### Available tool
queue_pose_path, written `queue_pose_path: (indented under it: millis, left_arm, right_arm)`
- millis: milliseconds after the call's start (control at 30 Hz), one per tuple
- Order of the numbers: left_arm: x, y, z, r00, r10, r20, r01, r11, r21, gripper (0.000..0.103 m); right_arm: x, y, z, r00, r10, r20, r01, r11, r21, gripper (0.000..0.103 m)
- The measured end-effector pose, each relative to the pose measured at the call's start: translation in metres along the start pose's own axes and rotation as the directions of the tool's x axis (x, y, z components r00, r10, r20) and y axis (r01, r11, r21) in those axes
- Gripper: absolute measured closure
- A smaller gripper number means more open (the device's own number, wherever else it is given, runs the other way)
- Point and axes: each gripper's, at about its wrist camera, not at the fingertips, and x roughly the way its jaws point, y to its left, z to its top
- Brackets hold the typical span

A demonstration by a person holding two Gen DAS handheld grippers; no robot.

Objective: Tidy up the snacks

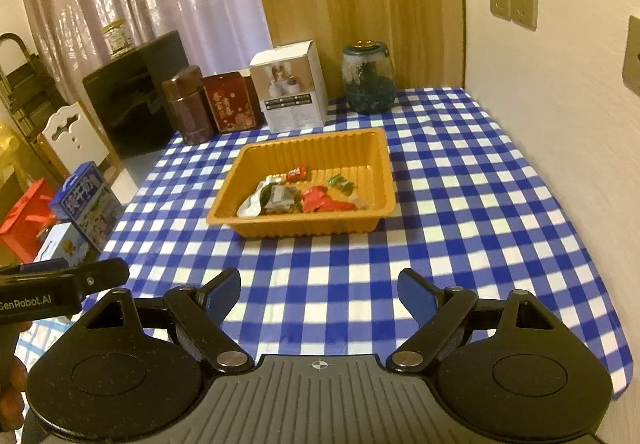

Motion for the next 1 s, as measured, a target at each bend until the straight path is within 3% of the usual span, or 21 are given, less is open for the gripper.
queue_pose_path:
  millis: [400, 1000]
  left_arm:
    - [-0.032, -0.008, -0.036, 0.999, 0.026, -0.019, -0.026, 1.000, 0.014, 0.000]
    - [-0.044, -0.018, -0.067, 0.998, 0.022, -0.055, -0.019, 0.999, 0.047, 0.000]
  right_arm:
    - [-0.035, 0.010, -0.037, 1.000, -0.001, -0.017, 0.000, 1.000, -0.003, 0.018]
    - [-0.046, 0.010, -0.069, 0.998, -0.005, -0.061, 0.006, 1.000, 0.006, 0.018]
